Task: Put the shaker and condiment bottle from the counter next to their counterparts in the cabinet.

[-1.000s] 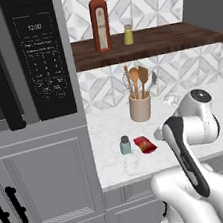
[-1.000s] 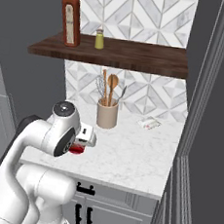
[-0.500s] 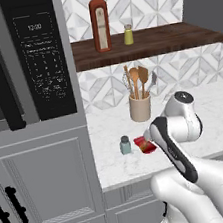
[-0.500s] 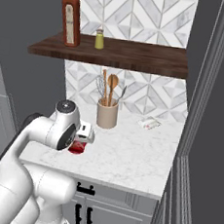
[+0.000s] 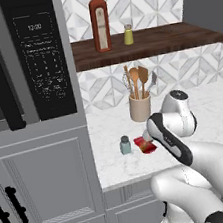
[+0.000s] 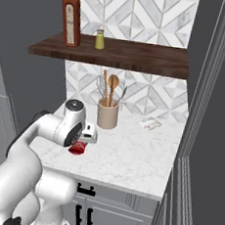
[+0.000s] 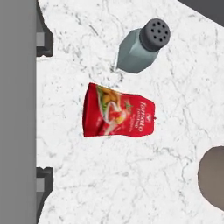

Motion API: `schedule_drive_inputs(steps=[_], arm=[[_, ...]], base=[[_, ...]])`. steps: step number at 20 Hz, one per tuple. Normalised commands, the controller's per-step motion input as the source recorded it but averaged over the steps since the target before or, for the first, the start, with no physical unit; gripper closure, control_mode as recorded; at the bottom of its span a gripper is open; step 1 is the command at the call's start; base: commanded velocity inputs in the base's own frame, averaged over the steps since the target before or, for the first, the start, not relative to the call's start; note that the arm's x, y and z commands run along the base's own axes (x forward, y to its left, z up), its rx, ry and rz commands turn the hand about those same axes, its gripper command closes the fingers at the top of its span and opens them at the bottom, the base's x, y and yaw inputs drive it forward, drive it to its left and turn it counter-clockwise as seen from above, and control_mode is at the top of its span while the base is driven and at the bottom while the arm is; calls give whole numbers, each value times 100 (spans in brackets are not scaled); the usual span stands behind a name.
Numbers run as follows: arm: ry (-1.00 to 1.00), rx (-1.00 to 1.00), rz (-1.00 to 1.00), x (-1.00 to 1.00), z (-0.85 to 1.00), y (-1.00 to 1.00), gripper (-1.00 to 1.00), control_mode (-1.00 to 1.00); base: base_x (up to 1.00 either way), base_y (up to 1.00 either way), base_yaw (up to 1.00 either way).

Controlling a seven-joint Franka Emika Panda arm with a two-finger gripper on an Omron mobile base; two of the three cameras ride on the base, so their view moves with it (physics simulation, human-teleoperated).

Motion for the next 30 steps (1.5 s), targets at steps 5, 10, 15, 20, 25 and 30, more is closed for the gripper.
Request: schedule_drive_inputs(steps=[5,10,15,20,25,30], arm=[[-2,0,0,0,-32,1,-100,-100],[-4,5,0,8,-10,14,-100,-100],[0,4,0,10,-8,0,-100,-100],[0,0,0,0,-25,0,-100,-100],[0,0,0,1,-20,0,-100,-100],[-1,0,0,1,-14,0,-100,-100]], base=[[0,0,0],[0,0,0],[0,0,0],[0,0,0],[0,0,0],[0,0,0]])
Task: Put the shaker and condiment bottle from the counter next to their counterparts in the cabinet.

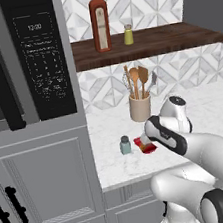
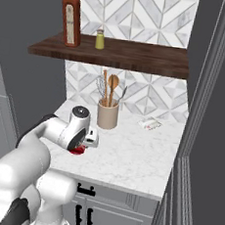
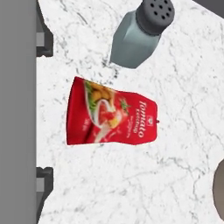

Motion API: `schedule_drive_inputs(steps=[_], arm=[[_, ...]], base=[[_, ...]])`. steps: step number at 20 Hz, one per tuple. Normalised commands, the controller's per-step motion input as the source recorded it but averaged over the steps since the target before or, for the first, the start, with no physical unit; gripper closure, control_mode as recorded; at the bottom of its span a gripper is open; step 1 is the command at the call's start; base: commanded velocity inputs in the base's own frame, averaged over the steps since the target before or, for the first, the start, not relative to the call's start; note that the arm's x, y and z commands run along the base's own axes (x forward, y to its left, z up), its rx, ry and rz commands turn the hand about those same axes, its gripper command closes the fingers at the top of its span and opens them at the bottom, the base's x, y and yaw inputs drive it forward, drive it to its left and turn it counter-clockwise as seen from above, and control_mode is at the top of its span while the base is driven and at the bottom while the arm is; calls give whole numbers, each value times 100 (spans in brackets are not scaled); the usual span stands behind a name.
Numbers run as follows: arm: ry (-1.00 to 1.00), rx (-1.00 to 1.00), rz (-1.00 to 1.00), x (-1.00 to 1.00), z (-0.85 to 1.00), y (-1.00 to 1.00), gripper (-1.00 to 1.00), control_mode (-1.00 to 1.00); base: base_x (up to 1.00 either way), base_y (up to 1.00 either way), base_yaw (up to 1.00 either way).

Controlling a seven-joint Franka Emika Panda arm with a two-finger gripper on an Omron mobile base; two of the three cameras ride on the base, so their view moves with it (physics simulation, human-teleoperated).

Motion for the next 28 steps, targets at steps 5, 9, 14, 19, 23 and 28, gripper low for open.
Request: schedule_drive_inputs(steps=[5,9,14,19,23,28], arm=[[-2,1,0,7,-17,8,-100,-100],[-4,4,0,8,-12,18,-100,-100],[-4,3,0,0,-7,15,-100,-100],[0,0,0,8,-30,0,-100,-100],[-1,0,0,6,-30,3,-100,-100],[-2,0,0,9,-25,9,-100,-100]], base=[[0,0,0],[0,0,0],[0,0,0],[0,0,0],[0,0,0],[0,0,0]])
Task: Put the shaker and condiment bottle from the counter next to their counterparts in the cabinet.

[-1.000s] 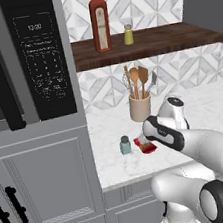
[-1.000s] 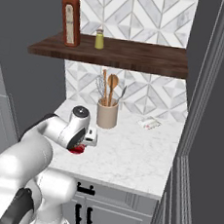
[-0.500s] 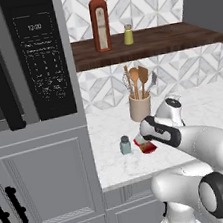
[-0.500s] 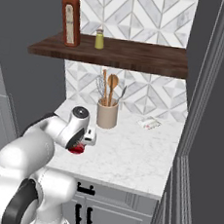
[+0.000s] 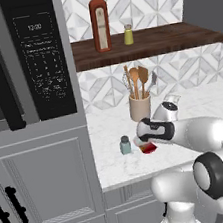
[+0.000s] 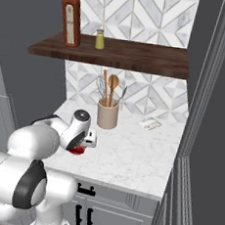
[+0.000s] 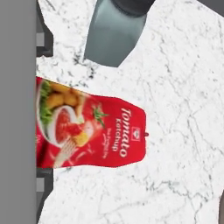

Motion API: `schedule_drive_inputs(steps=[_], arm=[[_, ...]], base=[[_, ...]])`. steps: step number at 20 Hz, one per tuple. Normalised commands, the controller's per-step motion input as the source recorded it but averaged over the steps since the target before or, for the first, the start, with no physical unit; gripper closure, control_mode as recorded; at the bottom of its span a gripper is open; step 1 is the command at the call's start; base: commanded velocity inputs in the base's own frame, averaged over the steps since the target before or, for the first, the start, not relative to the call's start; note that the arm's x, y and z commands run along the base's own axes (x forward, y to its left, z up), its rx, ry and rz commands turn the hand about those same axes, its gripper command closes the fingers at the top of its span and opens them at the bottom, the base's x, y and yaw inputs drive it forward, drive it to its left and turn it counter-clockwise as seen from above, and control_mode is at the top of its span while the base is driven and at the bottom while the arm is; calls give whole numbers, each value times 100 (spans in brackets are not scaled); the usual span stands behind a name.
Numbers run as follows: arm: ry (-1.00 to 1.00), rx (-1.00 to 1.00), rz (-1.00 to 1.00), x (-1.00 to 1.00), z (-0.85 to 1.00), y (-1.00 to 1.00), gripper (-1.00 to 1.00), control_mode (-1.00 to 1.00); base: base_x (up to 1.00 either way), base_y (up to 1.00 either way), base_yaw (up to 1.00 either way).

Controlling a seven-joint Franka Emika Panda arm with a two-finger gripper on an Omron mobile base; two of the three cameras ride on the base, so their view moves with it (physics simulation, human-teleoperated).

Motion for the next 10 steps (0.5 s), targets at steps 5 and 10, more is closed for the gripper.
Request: schedule_drive_inputs(steps=[5,10], arm=[[-2,0,0,9,-23,4,-100,-100],[-2,0,0,11,-24,0,-100,-100]], base=[[0,0,0],[0,0,0]])
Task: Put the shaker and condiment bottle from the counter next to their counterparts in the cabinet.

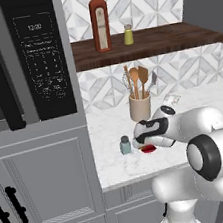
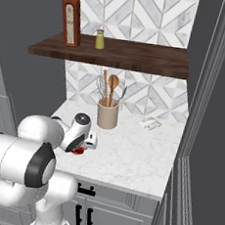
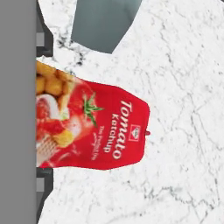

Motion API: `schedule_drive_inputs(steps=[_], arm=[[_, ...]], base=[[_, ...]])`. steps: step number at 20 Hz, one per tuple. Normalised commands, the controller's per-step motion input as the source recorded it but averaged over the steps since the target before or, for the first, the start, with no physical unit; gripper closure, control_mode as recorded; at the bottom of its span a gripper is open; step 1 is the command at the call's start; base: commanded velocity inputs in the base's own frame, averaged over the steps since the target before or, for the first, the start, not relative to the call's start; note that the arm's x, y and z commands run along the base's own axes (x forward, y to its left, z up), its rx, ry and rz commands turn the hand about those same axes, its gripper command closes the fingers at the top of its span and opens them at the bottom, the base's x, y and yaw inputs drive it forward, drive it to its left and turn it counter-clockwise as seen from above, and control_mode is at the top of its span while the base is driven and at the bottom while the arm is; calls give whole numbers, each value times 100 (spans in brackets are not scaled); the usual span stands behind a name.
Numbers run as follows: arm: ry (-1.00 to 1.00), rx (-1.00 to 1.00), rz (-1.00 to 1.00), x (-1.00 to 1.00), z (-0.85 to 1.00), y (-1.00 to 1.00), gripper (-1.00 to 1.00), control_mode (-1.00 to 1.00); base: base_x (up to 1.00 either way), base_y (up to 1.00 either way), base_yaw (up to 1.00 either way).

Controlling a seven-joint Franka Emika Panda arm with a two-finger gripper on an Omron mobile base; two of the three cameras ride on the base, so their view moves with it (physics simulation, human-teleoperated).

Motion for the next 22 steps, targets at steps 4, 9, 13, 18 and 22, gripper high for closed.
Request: schedule_drive_inputs(steps=[4,9,13,18,22], arm=[[-2,0,0,10,-20,0,-100,-100],[-4,0,0,4,-23,1,100,-100],[-2,0,0,0,-30,4,100,-100],[2,0,1,0,6,0,100,-100],[-1,1,1,0,58,0,100,-100]], base=[[0,0,0],[0,0,0],[0,0,0],[0,0,0],[0,0,0]])
